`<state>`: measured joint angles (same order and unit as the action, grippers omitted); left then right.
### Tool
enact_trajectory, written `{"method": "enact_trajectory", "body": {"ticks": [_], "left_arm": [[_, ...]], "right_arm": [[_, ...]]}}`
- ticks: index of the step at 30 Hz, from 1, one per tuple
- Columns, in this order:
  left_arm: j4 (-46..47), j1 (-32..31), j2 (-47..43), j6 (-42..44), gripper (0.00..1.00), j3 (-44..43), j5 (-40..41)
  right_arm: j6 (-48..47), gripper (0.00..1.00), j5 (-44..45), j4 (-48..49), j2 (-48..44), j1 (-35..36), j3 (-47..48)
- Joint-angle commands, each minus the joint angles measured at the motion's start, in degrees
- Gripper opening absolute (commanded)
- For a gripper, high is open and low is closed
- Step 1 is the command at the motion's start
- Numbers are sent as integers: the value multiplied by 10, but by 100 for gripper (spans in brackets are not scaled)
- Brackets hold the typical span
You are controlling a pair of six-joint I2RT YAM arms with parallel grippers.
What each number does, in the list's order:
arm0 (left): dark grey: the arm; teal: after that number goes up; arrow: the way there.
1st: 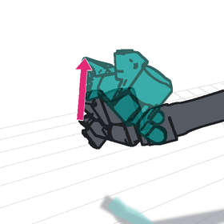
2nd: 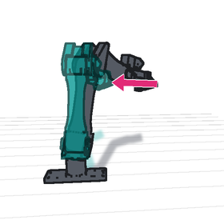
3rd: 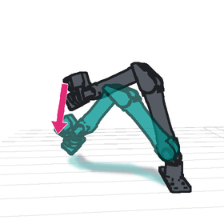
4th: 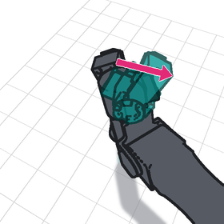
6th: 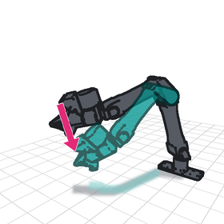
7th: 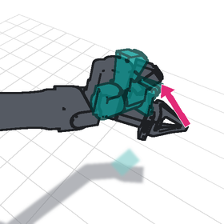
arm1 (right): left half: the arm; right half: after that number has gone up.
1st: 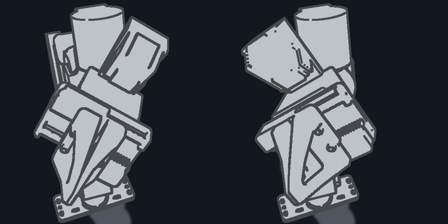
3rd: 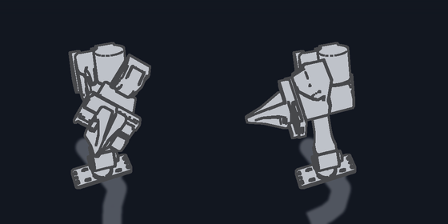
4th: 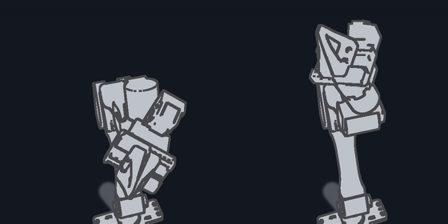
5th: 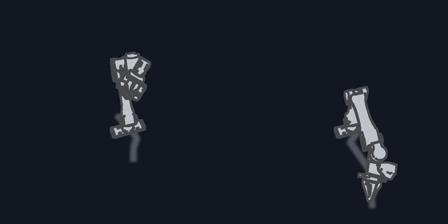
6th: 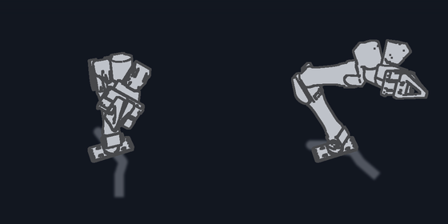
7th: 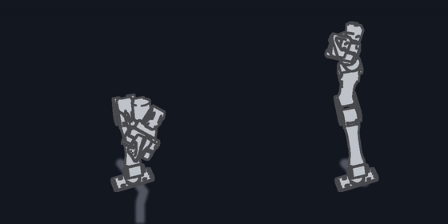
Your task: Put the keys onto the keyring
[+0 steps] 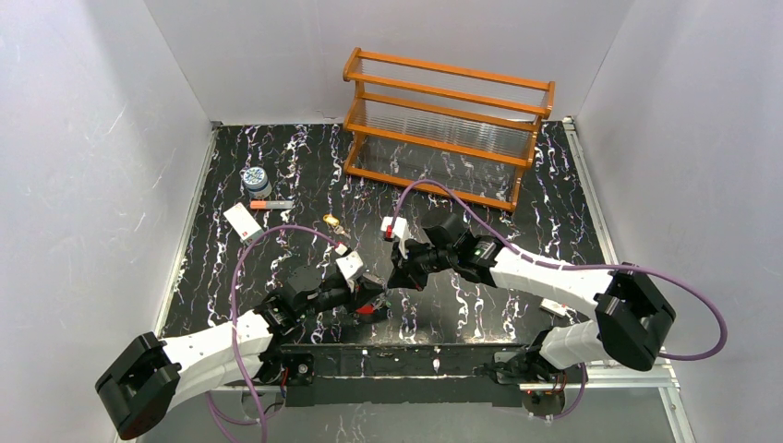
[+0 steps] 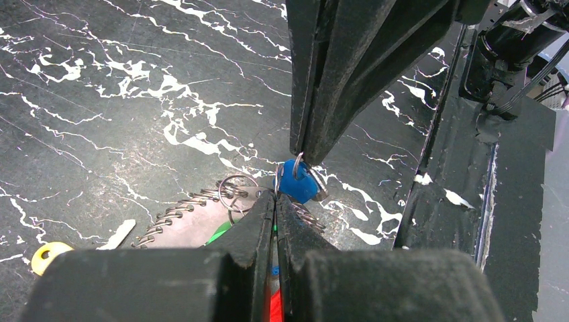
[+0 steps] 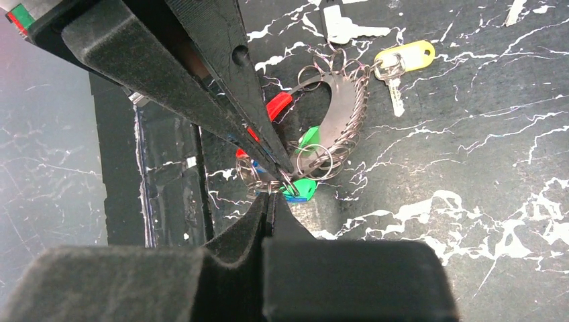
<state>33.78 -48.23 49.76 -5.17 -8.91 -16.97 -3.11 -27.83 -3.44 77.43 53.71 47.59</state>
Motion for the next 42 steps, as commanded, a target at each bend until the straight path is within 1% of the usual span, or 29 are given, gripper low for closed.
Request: {"method": "enact_trajectory", "body": {"ticks": [1, 10, 21, 32, 42], "left_arm": [[7, -3, -12, -2, 0, 3, -2], [7, -3, -12, -4, 0, 4, -2], [7, -3, -12, -4, 0, 5, -2], [7, -3, -25, -3, 0, 5, -1], [8, -4, -33, 1, 0, 8, 1]], "right_arm": [[-4, 1, -15, 15, 8, 1, 32], [2, 1, 26, 0, 26, 2, 43], [15, 1, 65, 3, 22, 2, 27], [18, 1, 77, 9, 35, 1, 10], [15, 1, 83, 10, 27, 2, 4]]}}
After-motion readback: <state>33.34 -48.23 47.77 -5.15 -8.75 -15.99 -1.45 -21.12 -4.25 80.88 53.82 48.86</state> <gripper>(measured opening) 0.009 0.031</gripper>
